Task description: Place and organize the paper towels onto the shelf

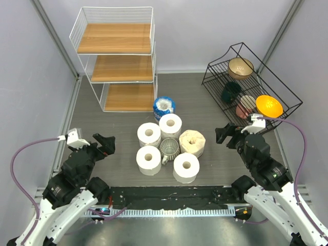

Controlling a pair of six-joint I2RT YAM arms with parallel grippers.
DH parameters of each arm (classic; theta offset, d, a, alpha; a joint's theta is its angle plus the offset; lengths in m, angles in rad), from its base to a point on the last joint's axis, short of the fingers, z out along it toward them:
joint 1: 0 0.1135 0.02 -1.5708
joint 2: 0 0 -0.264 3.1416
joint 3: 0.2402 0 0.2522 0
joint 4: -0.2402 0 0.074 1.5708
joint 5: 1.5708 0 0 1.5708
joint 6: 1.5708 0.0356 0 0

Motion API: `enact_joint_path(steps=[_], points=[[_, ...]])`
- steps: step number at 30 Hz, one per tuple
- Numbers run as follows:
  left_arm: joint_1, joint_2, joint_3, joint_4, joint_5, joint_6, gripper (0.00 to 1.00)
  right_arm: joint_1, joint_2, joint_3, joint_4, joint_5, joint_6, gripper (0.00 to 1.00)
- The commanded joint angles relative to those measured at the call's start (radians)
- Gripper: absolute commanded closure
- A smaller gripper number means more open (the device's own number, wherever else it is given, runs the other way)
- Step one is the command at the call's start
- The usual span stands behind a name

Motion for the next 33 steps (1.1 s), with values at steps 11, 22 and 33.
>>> enact_joint_path(steps=[11, 22, 33], points=[[-0.002, 0.387, -0.013, 0.474, 0.228, 0.109, 0.0, 0.004, -0.007, 0.008, 0.008, 0.026, 0.034, 0.09], [-0.004, 0.663, -0.007, 0.56, 0.274, 0.096, 0.0, 0.004, -0.001, 0.011, 0.003, 0.03, 0.031, 0.09], [-0.002, 0.785, -0.015, 0.589, 0.286, 0.103, 0.0, 0.004, -0.003, 0.014, 0.005, 0.031, 0.027, 0.09]])
